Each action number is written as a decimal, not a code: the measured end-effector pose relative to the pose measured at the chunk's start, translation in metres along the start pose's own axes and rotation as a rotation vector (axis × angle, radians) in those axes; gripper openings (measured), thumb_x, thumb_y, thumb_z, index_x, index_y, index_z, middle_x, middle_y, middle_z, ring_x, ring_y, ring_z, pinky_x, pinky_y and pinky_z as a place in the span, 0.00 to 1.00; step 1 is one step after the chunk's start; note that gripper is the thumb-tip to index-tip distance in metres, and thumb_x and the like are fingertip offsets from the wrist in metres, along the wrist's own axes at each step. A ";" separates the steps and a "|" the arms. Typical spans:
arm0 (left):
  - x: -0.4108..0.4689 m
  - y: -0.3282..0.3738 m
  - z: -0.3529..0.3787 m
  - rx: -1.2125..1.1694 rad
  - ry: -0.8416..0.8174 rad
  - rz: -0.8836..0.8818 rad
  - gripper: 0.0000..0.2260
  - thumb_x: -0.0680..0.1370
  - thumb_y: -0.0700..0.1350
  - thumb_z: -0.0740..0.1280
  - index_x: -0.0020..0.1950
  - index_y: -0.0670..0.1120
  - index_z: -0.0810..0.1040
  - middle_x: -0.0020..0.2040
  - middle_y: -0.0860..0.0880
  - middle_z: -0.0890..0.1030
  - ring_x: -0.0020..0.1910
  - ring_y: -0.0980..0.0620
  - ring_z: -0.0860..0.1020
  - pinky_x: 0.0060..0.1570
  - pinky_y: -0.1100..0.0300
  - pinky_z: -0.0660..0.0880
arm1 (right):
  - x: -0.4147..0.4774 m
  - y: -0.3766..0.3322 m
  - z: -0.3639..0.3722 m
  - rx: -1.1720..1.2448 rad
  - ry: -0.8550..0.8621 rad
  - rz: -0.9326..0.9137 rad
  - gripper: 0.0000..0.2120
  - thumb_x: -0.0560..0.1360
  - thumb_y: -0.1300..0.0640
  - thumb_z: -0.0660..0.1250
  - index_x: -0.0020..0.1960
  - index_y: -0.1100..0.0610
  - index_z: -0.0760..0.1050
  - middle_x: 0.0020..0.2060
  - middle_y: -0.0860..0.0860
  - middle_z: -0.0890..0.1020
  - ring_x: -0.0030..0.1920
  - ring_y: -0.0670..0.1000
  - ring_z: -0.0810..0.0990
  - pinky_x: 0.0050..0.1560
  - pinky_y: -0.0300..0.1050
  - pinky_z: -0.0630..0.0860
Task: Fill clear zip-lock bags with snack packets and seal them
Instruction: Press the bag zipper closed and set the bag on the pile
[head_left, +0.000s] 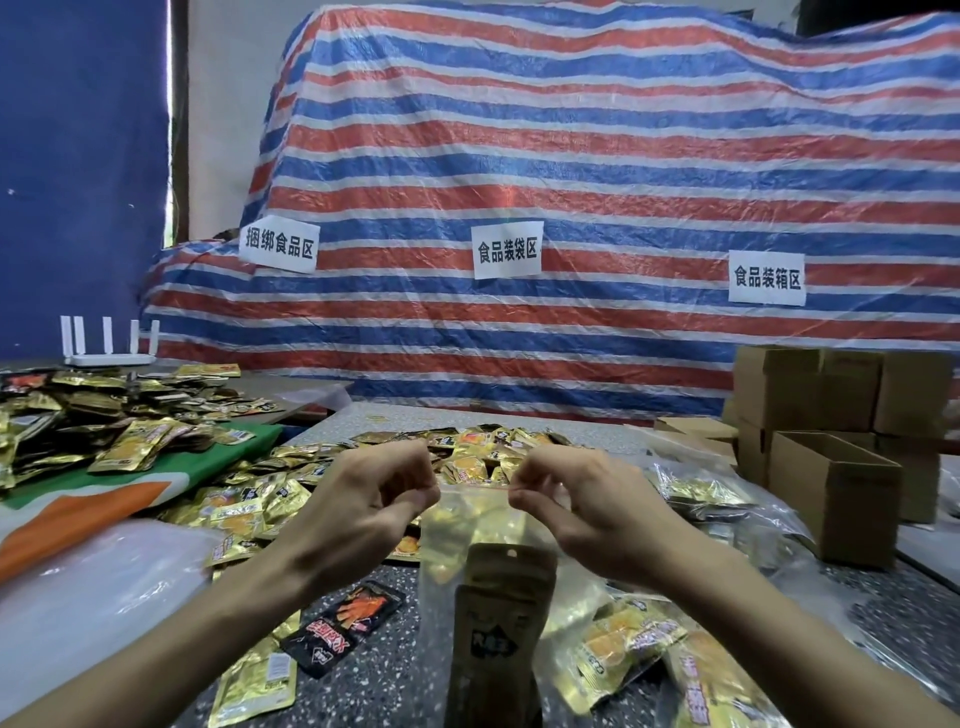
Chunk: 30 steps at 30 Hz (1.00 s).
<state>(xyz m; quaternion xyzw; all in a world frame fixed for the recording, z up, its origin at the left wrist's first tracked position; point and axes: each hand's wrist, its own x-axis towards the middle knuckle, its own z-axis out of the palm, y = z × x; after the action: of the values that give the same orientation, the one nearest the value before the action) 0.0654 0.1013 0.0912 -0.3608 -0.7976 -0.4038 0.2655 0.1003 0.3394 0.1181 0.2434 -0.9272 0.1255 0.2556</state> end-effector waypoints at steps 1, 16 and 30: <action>0.000 0.001 0.001 -0.004 -0.003 0.004 0.11 0.76 0.35 0.71 0.37 0.48 0.76 0.33 0.48 0.78 0.34 0.49 0.75 0.32 0.54 0.71 | -0.002 0.002 -0.001 0.008 0.002 0.001 0.07 0.80 0.47 0.64 0.52 0.49 0.78 0.44 0.39 0.78 0.47 0.44 0.76 0.45 0.44 0.74; 0.006 0.005 0.001 -0.011 0.011 0.006 0.12 0.75 0.35 0.71 0.36 0.49 0.77 0.33 0.51 0.78 0.33 0.51 0.74 0.31 0.59 0.69 | -0.037 0.042 -0.020 0.064 0.014 0.102 0.02 0.79 0.51 0.68 0.47 0.46 0.77 0.41 0.41 0.80 0.41 0.38 0.76 0.40 0.32 0.69; 0.005 0.011 0.007 0.005 0.002 -0.001 0.11 0.75 0.35 0.71 0.36 0.48 0.77 0.35 0.52 0.79 0.35 0.51 0.76 0.34 0.55 0.73 | -0.073 0.061 -0.029 0.160 0.025 0.173 0.04 0.78 0.55 0.69 0.46 0.46 0.78 0.38 0.43 0.81 0.41 0.37 0.79 0.41 0.32 0.74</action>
<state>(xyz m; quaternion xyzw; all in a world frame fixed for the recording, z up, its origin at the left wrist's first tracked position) 0.0699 0.1139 0.0963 -0.3592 -0.7987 -0.4023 0.2670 0.1360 0.4297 0.0968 0.1806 -0.9284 0.2238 0.2351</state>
